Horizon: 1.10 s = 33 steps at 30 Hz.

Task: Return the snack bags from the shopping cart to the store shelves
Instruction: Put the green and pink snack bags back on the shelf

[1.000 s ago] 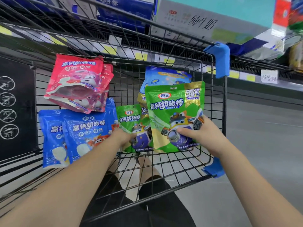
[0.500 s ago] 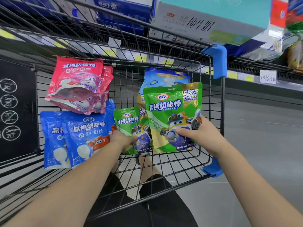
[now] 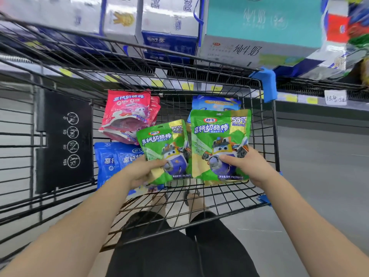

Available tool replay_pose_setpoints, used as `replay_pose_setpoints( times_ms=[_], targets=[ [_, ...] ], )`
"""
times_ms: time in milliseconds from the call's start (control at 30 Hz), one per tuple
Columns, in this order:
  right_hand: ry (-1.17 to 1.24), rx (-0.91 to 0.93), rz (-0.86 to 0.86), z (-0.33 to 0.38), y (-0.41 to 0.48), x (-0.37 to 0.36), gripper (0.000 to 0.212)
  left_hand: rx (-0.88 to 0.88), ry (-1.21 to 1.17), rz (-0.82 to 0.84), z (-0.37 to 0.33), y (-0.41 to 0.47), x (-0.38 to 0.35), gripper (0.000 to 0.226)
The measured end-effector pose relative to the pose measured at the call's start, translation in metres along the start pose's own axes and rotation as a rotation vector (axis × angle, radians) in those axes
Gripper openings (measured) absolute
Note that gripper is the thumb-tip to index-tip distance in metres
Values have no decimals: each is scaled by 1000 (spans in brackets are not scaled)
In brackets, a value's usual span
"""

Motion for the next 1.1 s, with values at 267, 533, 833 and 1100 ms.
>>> replay_pose_setpoints(
  times_ms=[267,533,833,1100],
  targets=[
    [42,123,76,50,-50,-8,77,-304,153,134,-110,-75,20,59],
    [73,338,39,114,-105,8,72,-511,47,158,-212,-132,-3,61],
    [155,485,-57,124,-175,29,83,-644,113,240,-253,-173,-33,57],
    [313,513,-219,82,-226,57,85,-640,181,406,-262,-177,-81,47]
  ],
)
Point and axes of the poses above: each hand's wrist, its own y-axis towards the middle knuckle, its own x-axis out of the back of the hand, z = x × y, the point moved 5 cm from there along y, towards the middle knuckle, and after that the axes turned 14 degrees about -x, right-handed, at the moved point
